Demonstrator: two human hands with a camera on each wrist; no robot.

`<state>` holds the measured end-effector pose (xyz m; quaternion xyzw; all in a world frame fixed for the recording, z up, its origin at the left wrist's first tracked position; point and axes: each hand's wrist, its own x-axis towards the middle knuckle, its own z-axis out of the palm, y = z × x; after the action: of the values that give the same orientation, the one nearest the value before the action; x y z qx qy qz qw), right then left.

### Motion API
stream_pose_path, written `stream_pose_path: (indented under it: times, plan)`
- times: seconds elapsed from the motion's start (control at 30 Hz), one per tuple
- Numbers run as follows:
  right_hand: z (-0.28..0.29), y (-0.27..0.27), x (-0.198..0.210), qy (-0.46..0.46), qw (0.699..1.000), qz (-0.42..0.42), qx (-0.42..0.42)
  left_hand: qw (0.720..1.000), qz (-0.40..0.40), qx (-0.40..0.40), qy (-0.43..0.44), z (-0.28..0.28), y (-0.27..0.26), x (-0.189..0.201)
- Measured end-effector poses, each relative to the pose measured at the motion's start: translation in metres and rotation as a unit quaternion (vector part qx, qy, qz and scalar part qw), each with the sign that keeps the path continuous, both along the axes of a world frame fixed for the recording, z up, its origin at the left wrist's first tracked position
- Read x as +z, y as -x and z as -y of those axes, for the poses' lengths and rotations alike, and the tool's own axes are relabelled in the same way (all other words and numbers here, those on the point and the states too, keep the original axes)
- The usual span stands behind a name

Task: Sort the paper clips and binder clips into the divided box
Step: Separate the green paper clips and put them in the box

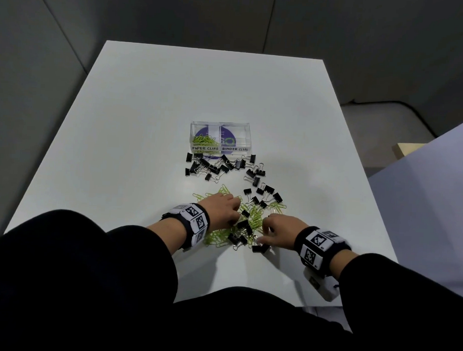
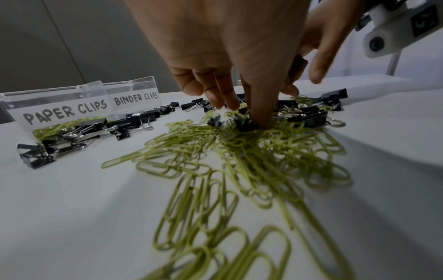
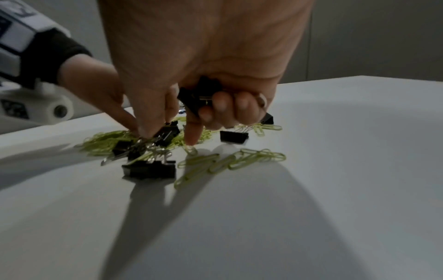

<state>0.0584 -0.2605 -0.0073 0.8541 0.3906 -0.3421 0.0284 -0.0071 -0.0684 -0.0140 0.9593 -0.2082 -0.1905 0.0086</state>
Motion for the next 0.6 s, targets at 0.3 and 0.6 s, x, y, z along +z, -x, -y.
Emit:
stream_pose_path:
  times: [0.3, 0.6]
  plan:
    - [0.000, 0.009, -0.010, 0.025, 0.999, 0.036, 0.002, 0.990, 0.021, 0.100, 0.102, -0.007, 0.000, 0.004]
    - [-0.001, 0.001, 0.003, -0.053, 0.995, -0.005, -0.079, 0.975, -0.046, 0.178, 0.124, -0.001, 0.001, 0.009]
